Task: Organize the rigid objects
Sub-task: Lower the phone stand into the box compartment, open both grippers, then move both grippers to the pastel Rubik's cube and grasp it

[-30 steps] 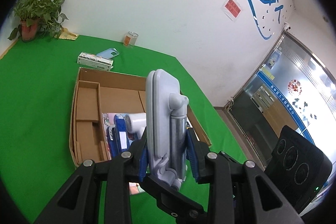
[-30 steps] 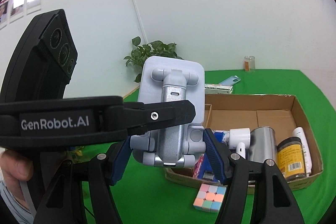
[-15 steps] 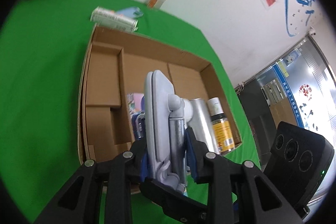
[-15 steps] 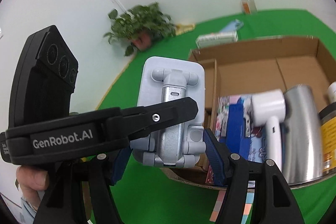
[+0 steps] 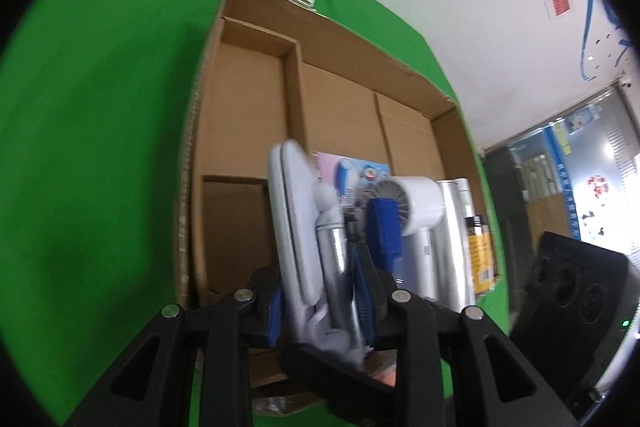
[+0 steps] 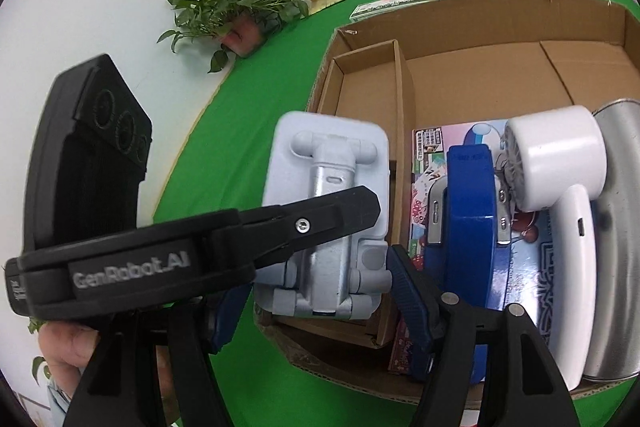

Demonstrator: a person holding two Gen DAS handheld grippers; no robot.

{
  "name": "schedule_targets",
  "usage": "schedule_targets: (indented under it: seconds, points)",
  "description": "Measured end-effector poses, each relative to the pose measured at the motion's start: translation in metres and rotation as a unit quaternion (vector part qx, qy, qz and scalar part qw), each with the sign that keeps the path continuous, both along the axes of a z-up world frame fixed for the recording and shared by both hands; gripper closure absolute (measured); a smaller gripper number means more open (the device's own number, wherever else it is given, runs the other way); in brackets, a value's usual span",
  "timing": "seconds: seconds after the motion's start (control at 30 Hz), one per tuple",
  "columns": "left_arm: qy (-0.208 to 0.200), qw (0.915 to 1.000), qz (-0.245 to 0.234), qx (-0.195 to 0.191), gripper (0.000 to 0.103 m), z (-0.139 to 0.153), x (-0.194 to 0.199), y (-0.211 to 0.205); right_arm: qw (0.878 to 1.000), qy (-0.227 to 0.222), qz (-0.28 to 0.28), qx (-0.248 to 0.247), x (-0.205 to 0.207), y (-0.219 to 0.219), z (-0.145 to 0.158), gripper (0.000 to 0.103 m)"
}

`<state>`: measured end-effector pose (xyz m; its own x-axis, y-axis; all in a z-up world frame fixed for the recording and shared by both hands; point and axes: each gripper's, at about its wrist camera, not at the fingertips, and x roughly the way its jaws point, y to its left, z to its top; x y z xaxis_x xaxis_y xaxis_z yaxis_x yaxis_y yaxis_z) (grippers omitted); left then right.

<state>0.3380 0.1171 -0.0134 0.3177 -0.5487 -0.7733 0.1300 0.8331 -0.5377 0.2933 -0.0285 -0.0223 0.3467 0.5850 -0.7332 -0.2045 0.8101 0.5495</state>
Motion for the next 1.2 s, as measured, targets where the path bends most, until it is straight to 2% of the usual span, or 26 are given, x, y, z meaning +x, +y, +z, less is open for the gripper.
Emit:
schedule_targets:
  seconds: [0.03,0.1,0.13,0.23,0.27,0.3,0.37,0.43,0.5,0.57,0.6,0.63,0.67,0.7,0.8,0.9,1.03,1.1,1.17,1.2]
  points:
    - [-0.004,0.9999,0.008,0.011,0.074,0.002,-0.001,0.002,1.0,-0.006,-0.002,0.005,0.0,-0.002,0.001,0.036]
    - [-0.012,0.9994,0.02,0.027,0.07,0.009,-0.004,0.007,1.0,-0.02,-0.003,0.007,-0.004,-0.007,0.01,0.02]
    - [-0.021,0.9986,0.025,0.041,0.069,0.015,-0.006,0.008,1.0,-0.026,-0.008,0.009,-0.007,-0.011,0.013,0.016]
    - [-0.092,0.9903,0.038,0.097,0.066,0.047,-0.025,0.008,0.998,-0.052,-0.022,-0.001,-0.021,-0.025,0.028,0.01]
    - [-0.117,0.9868,0.041,0.104,0.059,0.057,-0.034,0.007,0.997,-0.067,-0.025,-0.016,-0.027,-0.028,0.032,0.009]
    - [-0.153,0.9807,0.048,0.112,0.053,0.07,-0.048,0.007,0.994,-0.095,-0.028,-0.045,-0.038,-0.031,0.039,0.008]
    - [-0.209,0.9662,0.069,0.135,0.022,0.084,-0.066,0.006,0.986,-0.138,-0.032,-0.084,-0.055,-0.035,0.046,0.005]
    - [-0.278,0.9405,0.092,0.172,0.019,0.097,-0.098,0.002,0.972,-0.192,-0.031,-0.135,-0.08,-0.039,0.051,0.004]
    - [-0.319,0.921,0.095,0.203,0.018,0.1,-0.122,-0.004,0.958,-0.226,-0.026,-0.172,-0.099,-0.043,0.051,0.004]
    - [-0.318,0.9108,0.107,0.241,0.018,0.095,-0.137,-0.01,0.955,-0.233,-0.014,-0.183,-0.113,-0.051,0.047,0.004]
    - [-0.31,0.9088,0.115,0.254,0.018,0.089,-0.143,-0.011,0.958,-0.221,-0.009,-0.181,-0.12,-0.057,0.041,0.004]
    - [-0.3,0.9112,0.118,0.257,0.018,0.081,-0.15,-0.012,0.962,-0.207,-0.008,-0.177,-0.124,-0.063,0.036,0.003]
    - [-0.289,0.917,0.117,0.248,0.018,0.073,-0.156,-0.012,0.968,-0.187,-0.007,-0.17,-0.126,-0.067,0.03,0.003]
    - [-0.275,0.9258,0.113,0.233,0.018,0.063,-0.163,-0.014,0.976,-0.154,0.0,-0.155,-0.127,-0.072,0.019,0.003]
    - [-0.227,0.9482,0.102,0.198,0.018,0.034,-0.182,-0.02,0.986,-0.097,-0.004,-0.139,-0.128,-0.081,-0.008,0.003]
    - [-0.196,0.9586,0.096,0.184,0.018,0.015,-0.197,-0.021,0.993,-0.043,-0.024,-0.106,-0.12,-0.088,-0.028,0.004]
    - [-0.171,0.9661,0.101,0.165,0.018,0.005,-0.207,-0.017,0.995,-0.016,-0.013,-0.095,-0.108,-0.079,-0.045,0.008]
    - [-0.162,0.9691,0.108,0.151,0.018,0.005,-0.208,-0.013,0.996,-0.002,-0.007,-0.087,-0.106,-0.071,-0.054,0.023]
    - [-0.151,0.9735,0.111,0.131,0.018,0.005,-0.208,-0.011,0.996,-0.003,-0.002,-0.091,-0.106,-0.067,-0.062,0.034]
    - [-0.145,0.9762,0.109,0.119,0.018,0.006,-0.207,-0.009,0.996,-0.006,-0.003,-0.086,-0.108,-0.068,-0.064,0.035]
